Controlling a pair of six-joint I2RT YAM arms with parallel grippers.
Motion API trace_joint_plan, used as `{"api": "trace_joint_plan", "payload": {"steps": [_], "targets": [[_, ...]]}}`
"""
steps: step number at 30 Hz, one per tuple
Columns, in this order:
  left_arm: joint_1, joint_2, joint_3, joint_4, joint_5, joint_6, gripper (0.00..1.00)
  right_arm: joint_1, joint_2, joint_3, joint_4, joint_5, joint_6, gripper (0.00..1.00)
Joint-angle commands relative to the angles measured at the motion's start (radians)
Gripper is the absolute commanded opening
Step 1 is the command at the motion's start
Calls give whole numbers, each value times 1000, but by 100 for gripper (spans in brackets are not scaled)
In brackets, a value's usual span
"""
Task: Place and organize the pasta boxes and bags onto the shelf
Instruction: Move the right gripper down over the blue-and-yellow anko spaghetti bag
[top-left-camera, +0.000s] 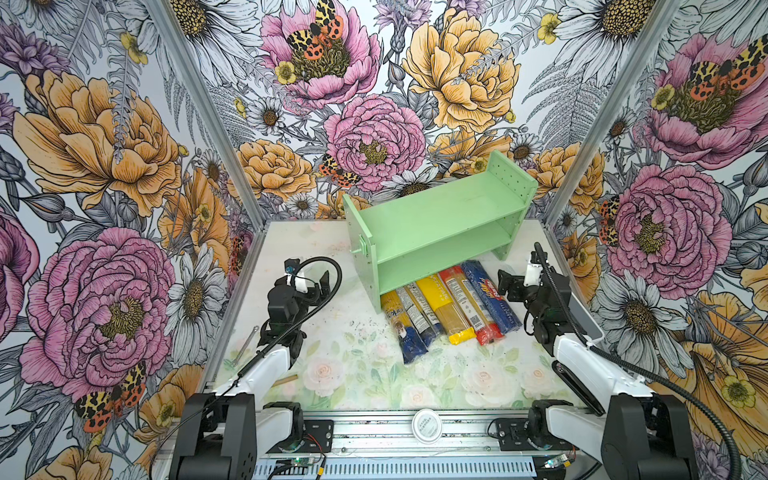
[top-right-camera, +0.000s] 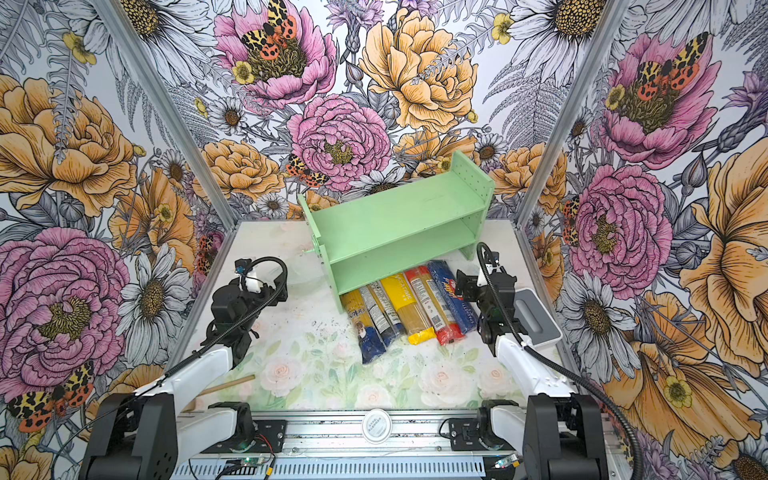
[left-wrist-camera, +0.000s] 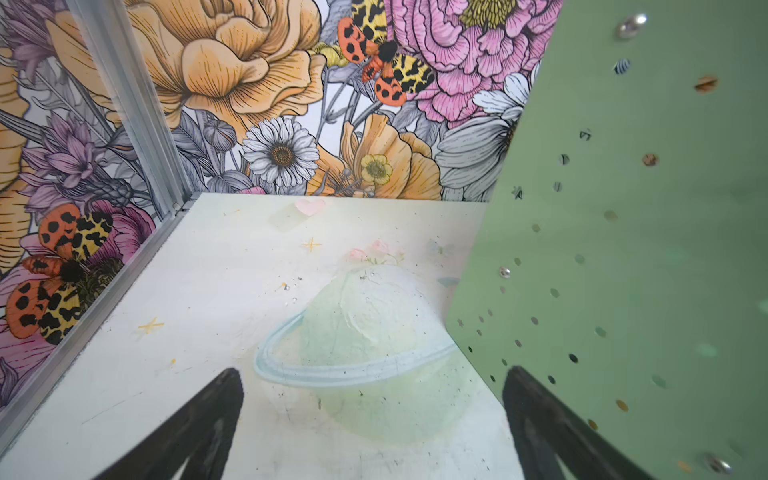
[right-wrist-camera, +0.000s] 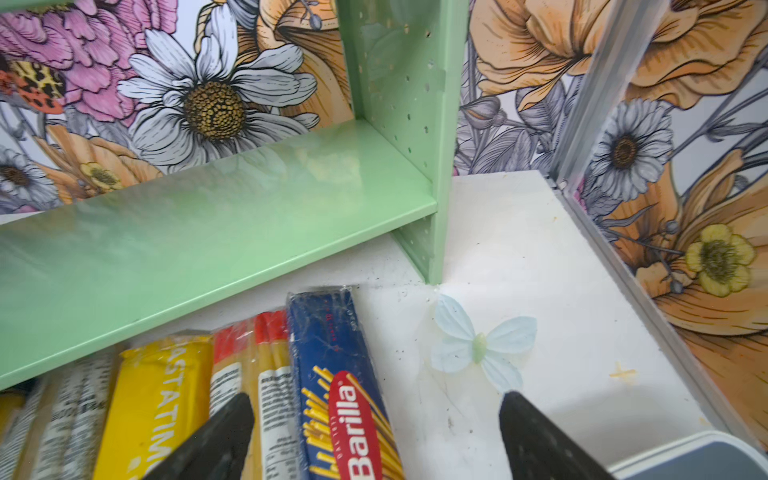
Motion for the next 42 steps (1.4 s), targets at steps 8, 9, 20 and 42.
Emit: {"api": "trace_joint_plan", "payload": {"steps": [8, 9, 20, 42], "targets": [[-93, -122, 63, -284, -22, -135, 99, 184, -111, 62, -243, -123, 63, 93], [-101, -133, 61, -292, -18, -155, 99, 202, -117, 57, -246, -123, 72, 93], [-238, -245, 2, -318, -84, -232, 99, 467, -202, -32, -244, 6, 145, 92], [-250, -356, -64, -412, -86, -379, 99, 891, 142, -80, 71, 276, 258, 89]]}}
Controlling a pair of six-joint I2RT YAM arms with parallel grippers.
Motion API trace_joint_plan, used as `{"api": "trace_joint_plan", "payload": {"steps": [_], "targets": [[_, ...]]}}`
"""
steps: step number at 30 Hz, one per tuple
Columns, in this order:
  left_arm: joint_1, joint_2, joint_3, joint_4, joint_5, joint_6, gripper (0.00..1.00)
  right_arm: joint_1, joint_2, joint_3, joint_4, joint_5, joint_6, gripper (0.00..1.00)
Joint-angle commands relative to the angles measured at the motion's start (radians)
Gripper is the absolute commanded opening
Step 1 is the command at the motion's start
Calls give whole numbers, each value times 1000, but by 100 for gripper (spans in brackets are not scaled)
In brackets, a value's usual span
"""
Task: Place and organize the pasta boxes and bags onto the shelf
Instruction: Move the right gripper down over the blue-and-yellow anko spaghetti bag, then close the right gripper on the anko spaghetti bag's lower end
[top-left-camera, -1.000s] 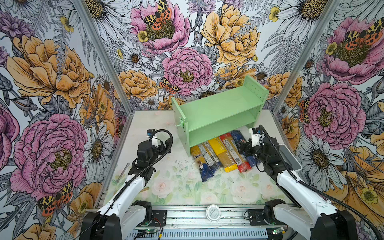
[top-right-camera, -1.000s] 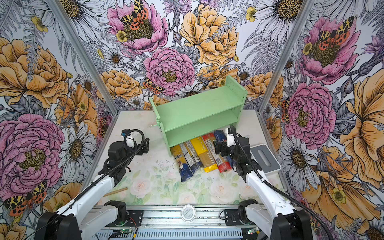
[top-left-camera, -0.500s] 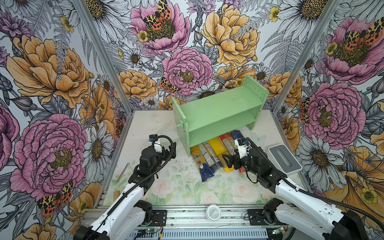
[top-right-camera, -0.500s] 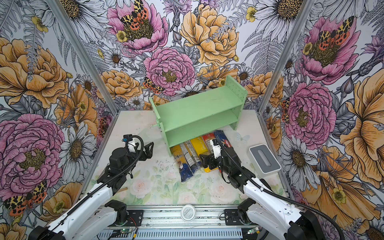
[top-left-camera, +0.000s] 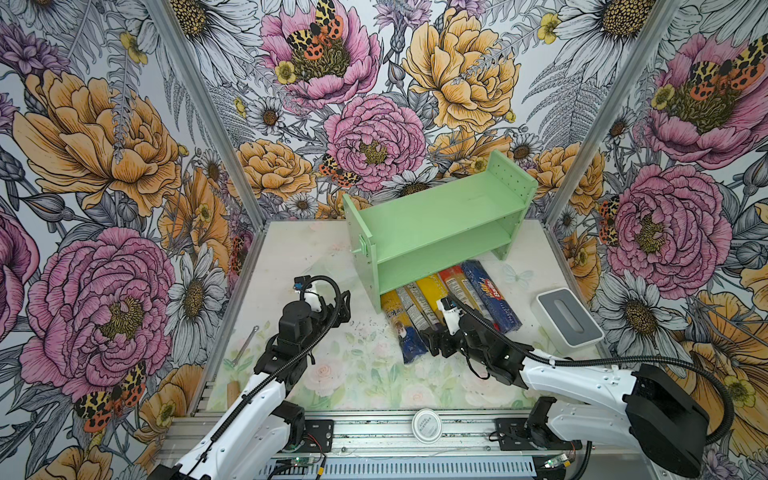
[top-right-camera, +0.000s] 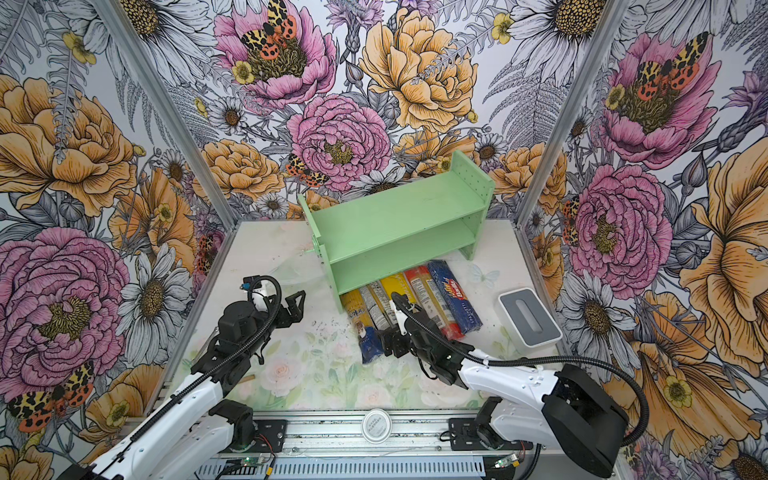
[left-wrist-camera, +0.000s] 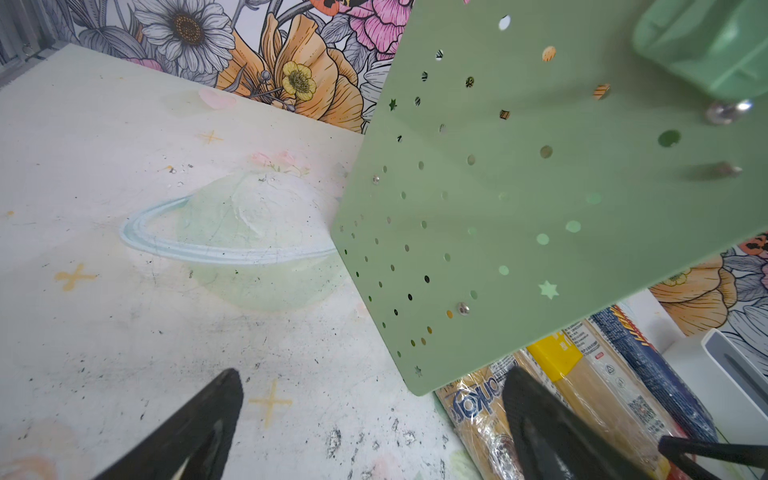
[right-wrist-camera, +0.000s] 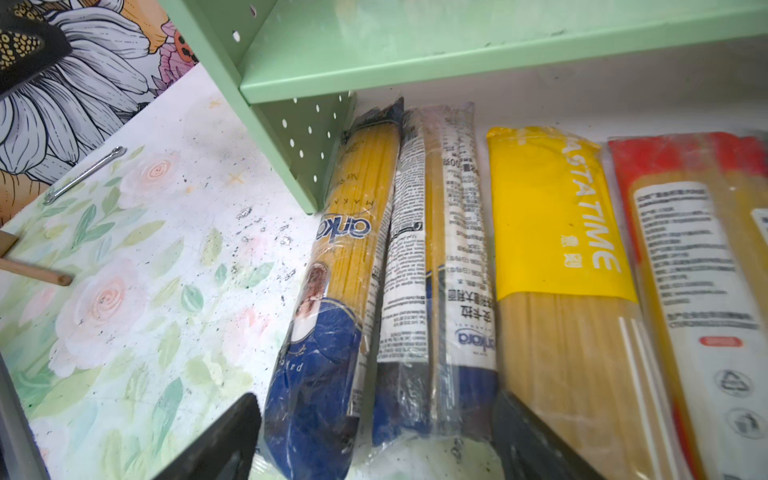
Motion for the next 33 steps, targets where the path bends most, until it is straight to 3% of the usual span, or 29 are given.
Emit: {"api": "trace_joint_plan", "payload": {"steps": [1, 14, 33], "targets": [[-8, -17, -17, -16, -15, -33, 99, 46, 52, 16, 99, 83, 25, 89], [-7, 18, 4, -70, -15, -64, 99, 162, 227, 74, 160, 156, 42, 87], [8, 72, 18, -89, -22, -91, 99, 198, 397, 123, 202, 201, 45, 83]]}}
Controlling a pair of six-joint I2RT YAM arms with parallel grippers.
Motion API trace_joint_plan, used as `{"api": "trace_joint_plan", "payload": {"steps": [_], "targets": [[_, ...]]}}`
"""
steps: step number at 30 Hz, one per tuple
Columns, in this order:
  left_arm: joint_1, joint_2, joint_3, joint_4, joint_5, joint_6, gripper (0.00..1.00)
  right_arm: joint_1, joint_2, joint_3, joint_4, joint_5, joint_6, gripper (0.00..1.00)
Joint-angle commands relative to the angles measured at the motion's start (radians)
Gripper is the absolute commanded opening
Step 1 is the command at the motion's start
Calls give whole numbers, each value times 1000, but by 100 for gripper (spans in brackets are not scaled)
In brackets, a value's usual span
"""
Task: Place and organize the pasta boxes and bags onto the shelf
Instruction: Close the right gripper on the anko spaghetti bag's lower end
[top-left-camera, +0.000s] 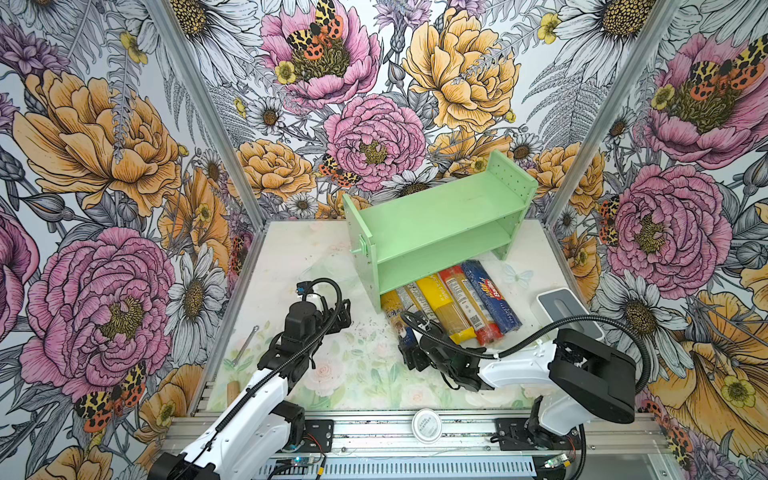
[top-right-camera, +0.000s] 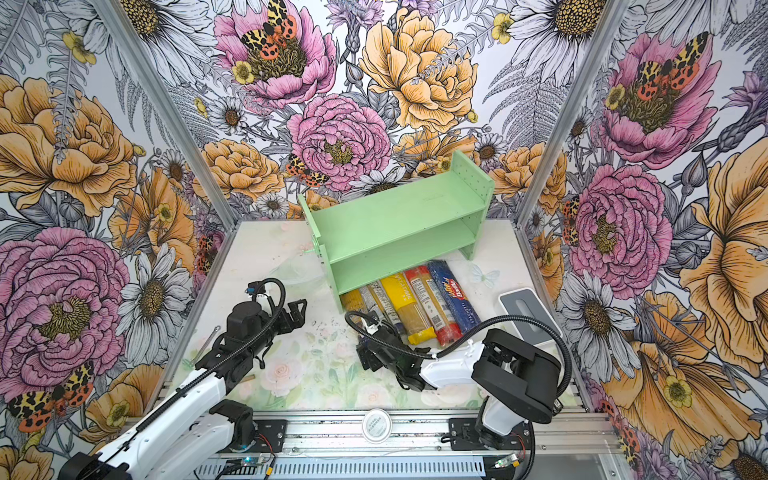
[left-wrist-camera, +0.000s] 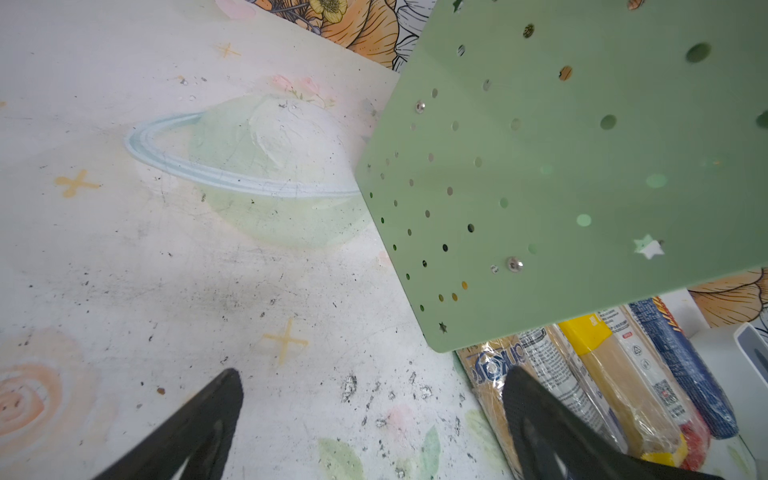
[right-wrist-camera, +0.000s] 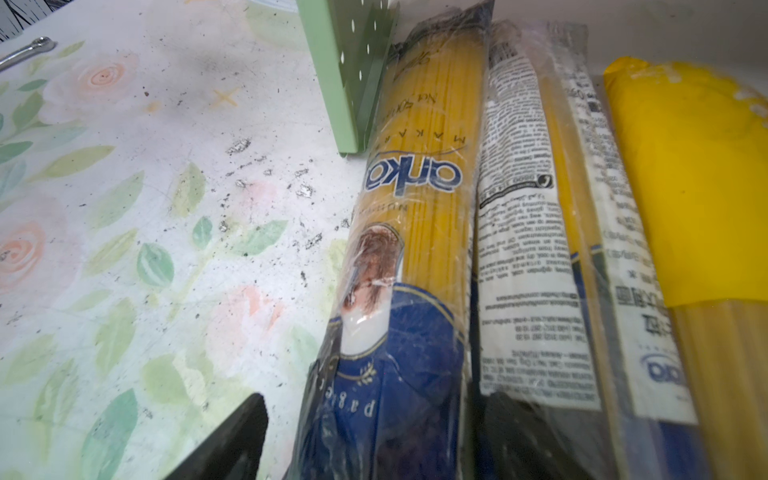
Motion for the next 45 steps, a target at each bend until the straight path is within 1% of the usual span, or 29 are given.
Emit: {"api": "trace_joint_plan", "payload": {"steps": [1, 9, 16, 19, 23, 26, 28, 30, 35, 40, 45], "targets": [[7, 11, 25, -1, -17, -19, 99, 13, 36, 33, 41, 12, 15, 83], [12, 19, 22, 0, -12, -23, 99, 16, 96, 57, 65, -25, 26, 79], [17, 22, 19, 1, -8, -24, 99, 16, 145, 73, 74, -37, 34, 79], [19, 24, 18, 2, -7, -23, 99, 16, 161, 78, 69, -8, 42, 79], [23, 27, 13, 6, -3, -25, 99, 16, 187, 110, 4, 39, 55, 78], [26, 30, 13, 11, 2, -26, 99, 16, 202, 117, -3, 59, 64, 79], [28, 31, 14, 10, 4, -26, 99, 16, 207, 113, -2, 65, 66, 77], [31, 33, 15, 11, 5, -27, 99, 16, 208, 109, -3, 71, 65, 73], [35, 47, 18, 20, 20, -32, 99, 11, 211, 106, -16, 61, 68, 58], [35, 59, 21, 26, 22, -34, 99, 7, 209, 112, -32, 51, 71, 50], [35, 61, 21, 25, 22, -34, 99, -5, 196, 117, -45, 22, 72, 38]]}}
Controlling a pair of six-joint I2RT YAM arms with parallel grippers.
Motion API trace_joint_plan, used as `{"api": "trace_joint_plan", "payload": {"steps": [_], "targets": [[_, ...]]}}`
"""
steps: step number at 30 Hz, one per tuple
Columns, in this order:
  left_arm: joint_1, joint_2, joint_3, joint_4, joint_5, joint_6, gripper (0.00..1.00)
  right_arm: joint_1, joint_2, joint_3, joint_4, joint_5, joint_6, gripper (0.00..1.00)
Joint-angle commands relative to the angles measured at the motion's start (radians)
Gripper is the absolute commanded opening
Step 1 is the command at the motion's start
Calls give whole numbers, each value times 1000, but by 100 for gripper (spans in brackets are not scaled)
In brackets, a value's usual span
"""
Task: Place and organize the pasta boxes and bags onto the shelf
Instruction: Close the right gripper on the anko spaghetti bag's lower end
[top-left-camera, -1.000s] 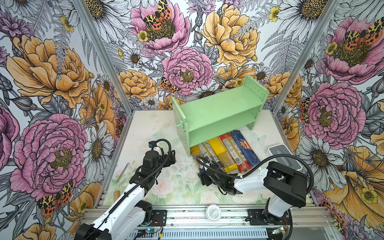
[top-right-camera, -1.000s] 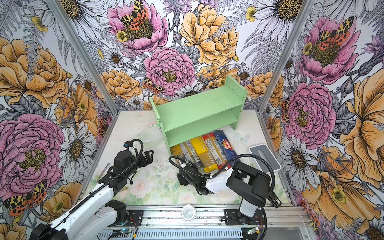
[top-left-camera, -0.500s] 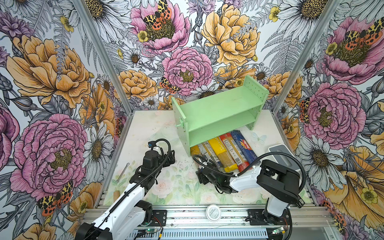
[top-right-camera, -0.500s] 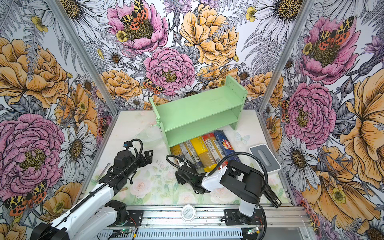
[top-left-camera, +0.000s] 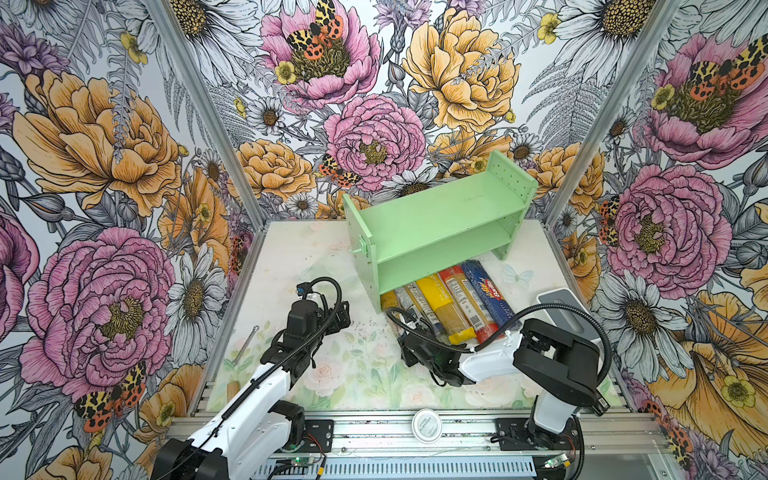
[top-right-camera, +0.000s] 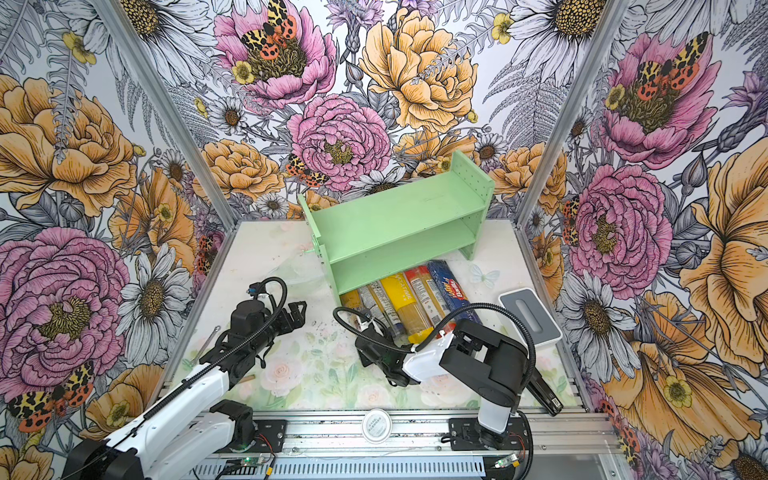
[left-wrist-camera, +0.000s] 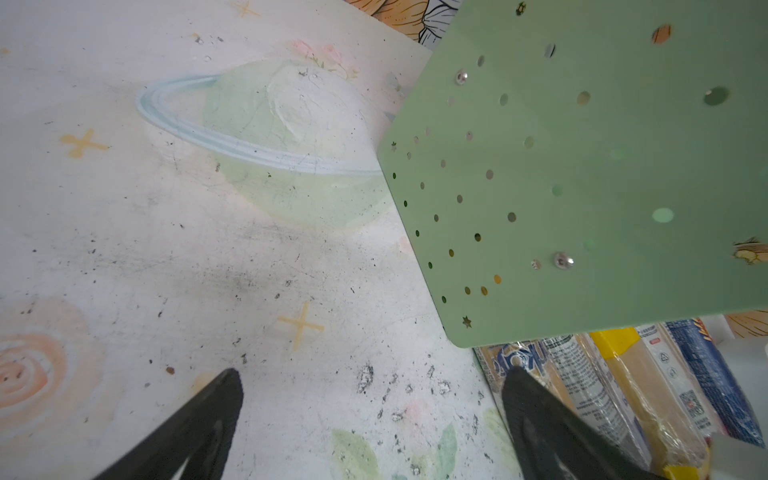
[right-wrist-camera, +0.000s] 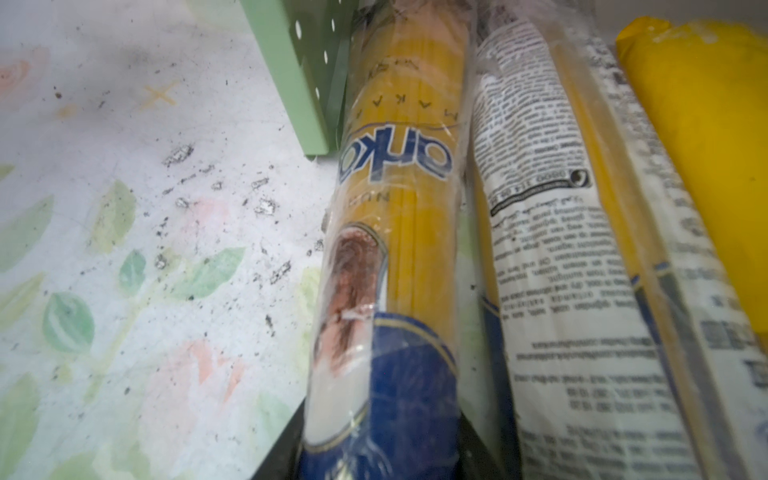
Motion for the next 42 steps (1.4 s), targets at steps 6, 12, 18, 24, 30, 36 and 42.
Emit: {"api": "trace_joint_plan", "payload": {"steps": [6, 12, 18, 24, 30, 36, 42], "targets": [[8, 0, 27, 18, 17, -6, 99, -25, -21, 43, -162, -79, -9, 25], [9, 1, 30, 14, 18, -3, 99, -63, -83, 102, -313, -117, -28, 10], [10, 8, 36, 7, 18, -2, 99, -117, -168, 113, -389, -184, -44, 2], [9, 14, 42, 10, 21, -1, 99, -134, -228, 146, -473, -239, -72, 0], [9, 22, 49, 8, 24, -1, 99, -153, -250, 225, -615, -354, -107, 0], [8, 35, 57, 9, 33, -4, 99, -166, -279, 276, -740, -370, -134, 0], [7, 37, 58, 11, 38, -6, 99, -182, -359, 287, -828, -380, -144, 0]]}}
